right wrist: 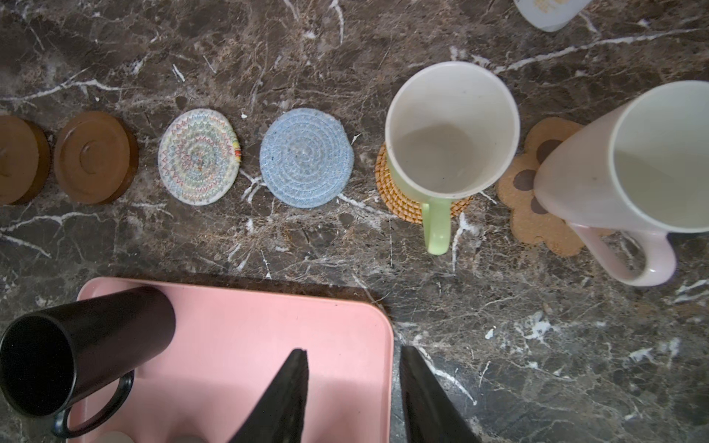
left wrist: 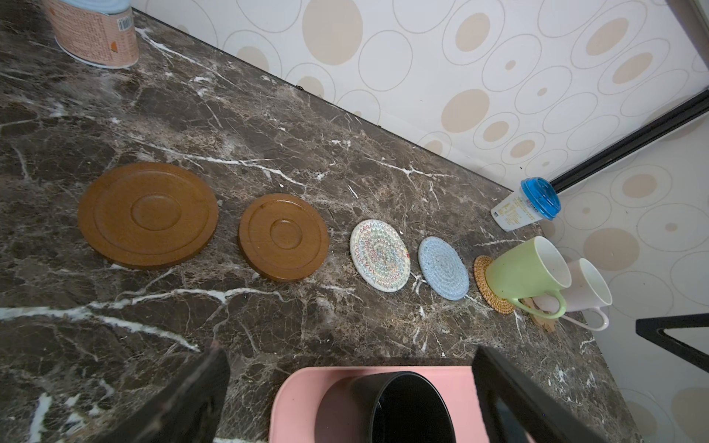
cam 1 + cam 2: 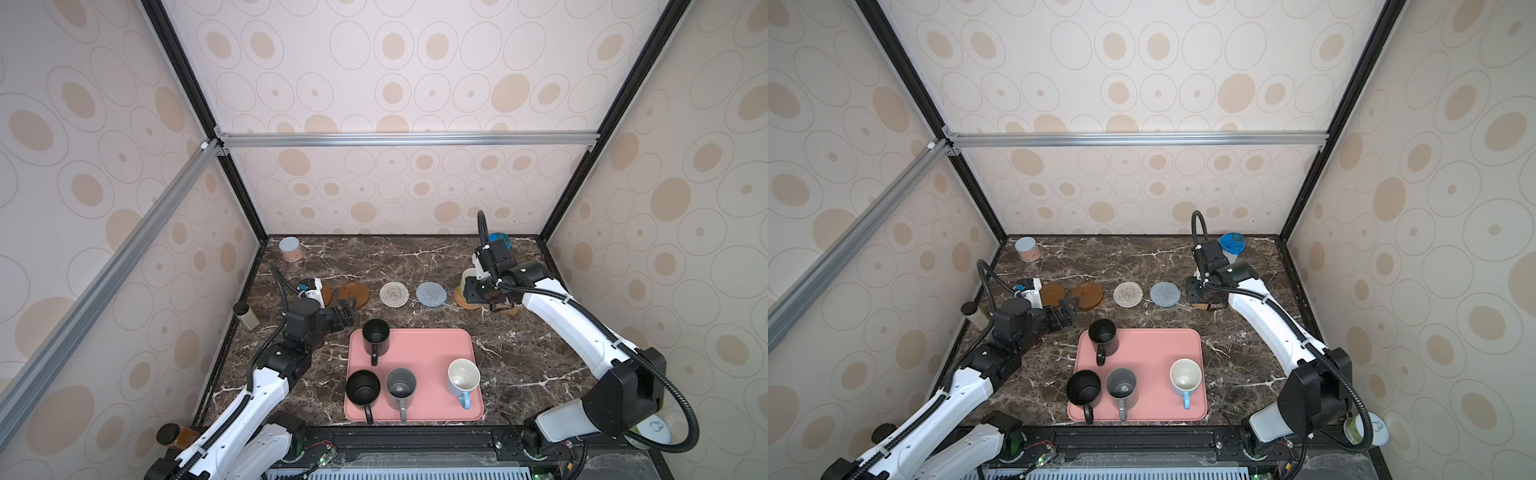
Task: Place cups on coasters
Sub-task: Pick up the cup from the tray.
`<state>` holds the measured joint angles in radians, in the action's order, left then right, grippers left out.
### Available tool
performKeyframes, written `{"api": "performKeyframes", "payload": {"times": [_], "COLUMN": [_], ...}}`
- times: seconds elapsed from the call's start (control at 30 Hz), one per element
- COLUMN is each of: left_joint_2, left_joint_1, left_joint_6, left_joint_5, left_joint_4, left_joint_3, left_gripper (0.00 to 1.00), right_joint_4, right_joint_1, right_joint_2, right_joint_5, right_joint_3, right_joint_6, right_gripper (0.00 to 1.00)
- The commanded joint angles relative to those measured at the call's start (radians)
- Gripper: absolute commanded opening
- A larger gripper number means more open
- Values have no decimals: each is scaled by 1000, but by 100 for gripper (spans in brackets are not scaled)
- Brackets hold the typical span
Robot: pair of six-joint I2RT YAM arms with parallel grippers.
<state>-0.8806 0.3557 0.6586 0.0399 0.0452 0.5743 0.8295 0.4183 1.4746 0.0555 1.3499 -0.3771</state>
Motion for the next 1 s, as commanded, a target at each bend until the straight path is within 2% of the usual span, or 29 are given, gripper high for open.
{"api": "performKeyframes", "payload": {"times": [0.0, 0.5, 0.97], "left_joint_2": [3, 12, 5], "left_joint_1": [6, 6, 6], "left_joint_6": [7, 4, 9], "left_joint_5": [0, -11, -14], "left_joint_4": [-12, -19, -21], "left_joint_3": [7, 2, 1], "left_gripper": [100, 100, 100], "right_joint_4": [34, 64, 76], "right_joint_1": [36, 218, 321], "right_joint_2": [9, 67, 136], "right_joint_5": [5, -3, -37], "right_joint_3": [9, 64, 110], "right_joint_6": [-29, -91, -134], "right_gripper": [44, 45, 46]}}
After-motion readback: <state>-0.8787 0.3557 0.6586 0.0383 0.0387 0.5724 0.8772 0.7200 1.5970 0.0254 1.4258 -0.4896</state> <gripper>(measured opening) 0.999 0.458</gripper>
